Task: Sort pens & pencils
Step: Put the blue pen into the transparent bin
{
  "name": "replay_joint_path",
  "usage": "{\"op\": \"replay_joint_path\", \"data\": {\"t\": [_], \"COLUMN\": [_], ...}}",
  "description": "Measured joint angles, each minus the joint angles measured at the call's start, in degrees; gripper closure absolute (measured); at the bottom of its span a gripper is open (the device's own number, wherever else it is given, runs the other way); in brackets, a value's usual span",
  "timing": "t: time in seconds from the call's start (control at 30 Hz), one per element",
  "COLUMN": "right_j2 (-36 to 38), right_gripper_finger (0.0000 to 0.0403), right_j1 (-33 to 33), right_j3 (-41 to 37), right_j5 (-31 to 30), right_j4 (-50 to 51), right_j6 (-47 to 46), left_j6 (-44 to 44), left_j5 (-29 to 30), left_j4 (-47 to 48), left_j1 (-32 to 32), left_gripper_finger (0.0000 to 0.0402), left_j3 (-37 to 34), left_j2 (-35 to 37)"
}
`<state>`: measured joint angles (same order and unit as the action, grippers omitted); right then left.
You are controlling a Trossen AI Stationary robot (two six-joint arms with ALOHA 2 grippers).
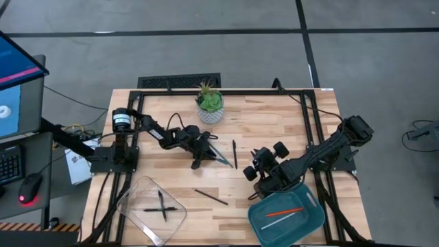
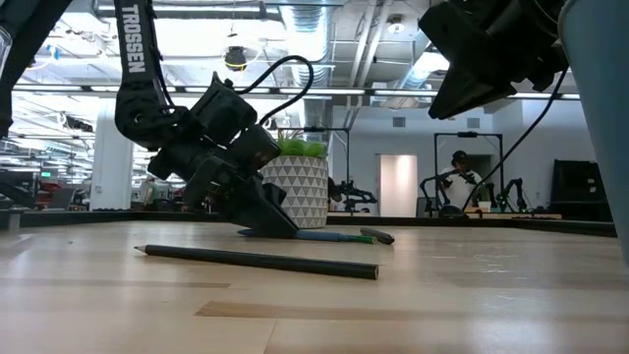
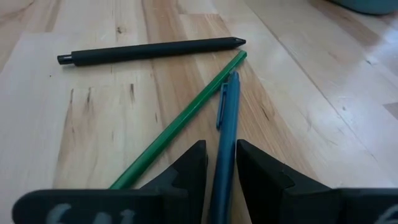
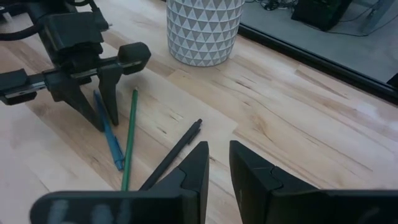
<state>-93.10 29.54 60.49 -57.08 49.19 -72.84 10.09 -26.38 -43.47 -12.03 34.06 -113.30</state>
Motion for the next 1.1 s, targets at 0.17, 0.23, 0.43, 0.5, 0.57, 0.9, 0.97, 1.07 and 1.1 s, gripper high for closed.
{"op": "replay_joint_path", "data": {"t": [0.17, 0.23, 0.43, 0.5, 0.57, 0.9, 0.97, 1.07, 1.1], "right_j2": [0.0, 0.0, 0.0, 0.0, 0.0, 0.0, 0.0, 0.0, 0.0], "right_gripper_finger": [0.0316, 0.0316, 0.0316, 0.0316, 0.0316, 0.0316, 0.0316, 0.0316, 0.0316], "right_j1": [0.0, 0.0, 0.0, 0.0, 0.0, 0.0, 0.0, 0.0, 0.0], "right_j3": [0.0, 0.0, 0.0, 0.0, 0.0, 0.0, 0.0, 0.0, 0.0], "right_j5": [0.0, 0.0, 0.0, 0.0, 0.0, 0.0, 0.0, 0.0, 0.0], "right_j4": [0.0, 0.02, 0.02, 0.02, 0.02, 0.02, 0.02, 0.02, 0.02], "right_j6": [0.0, -0.02, -0.02, -0.02, -0.02, -0.02, -0.02, -0.02, -0.02], "left_j6": [0.11, 0.11, 0.82, 1.3, 1.49, 1.44, 1.43, 1.95, 2.42], "left_j5": [-0.16, -0.18, -2.41, -2.91, -2.84, -2.57, -2.54, -2.52, -2.49], "left_j4": [0.03, 0.02, 0.33, 0.84, 1.09, 1.28, 1.28, 1.28, 1.28], "left_j1": [0.02, 0.02, 0.0, -0.02, -0.02, 0.0, 0.0, 0.02, 0.02], "left_gripper_finger": [0.0317, 0.0317, 0.0317, 0.0317, 0.0317, 0.0317, 0.0317, 0.0317, 0.0317], "left_j3": [0.0, -0.02, -0.04, 0.0, 0.0, 0.0, -0.02, -0.03, -0.04], "left_j2": [-0.02, -0.02, -0.11, -0.11, -0.09, -0.07, -0.07, -0.07, -0.07]}}
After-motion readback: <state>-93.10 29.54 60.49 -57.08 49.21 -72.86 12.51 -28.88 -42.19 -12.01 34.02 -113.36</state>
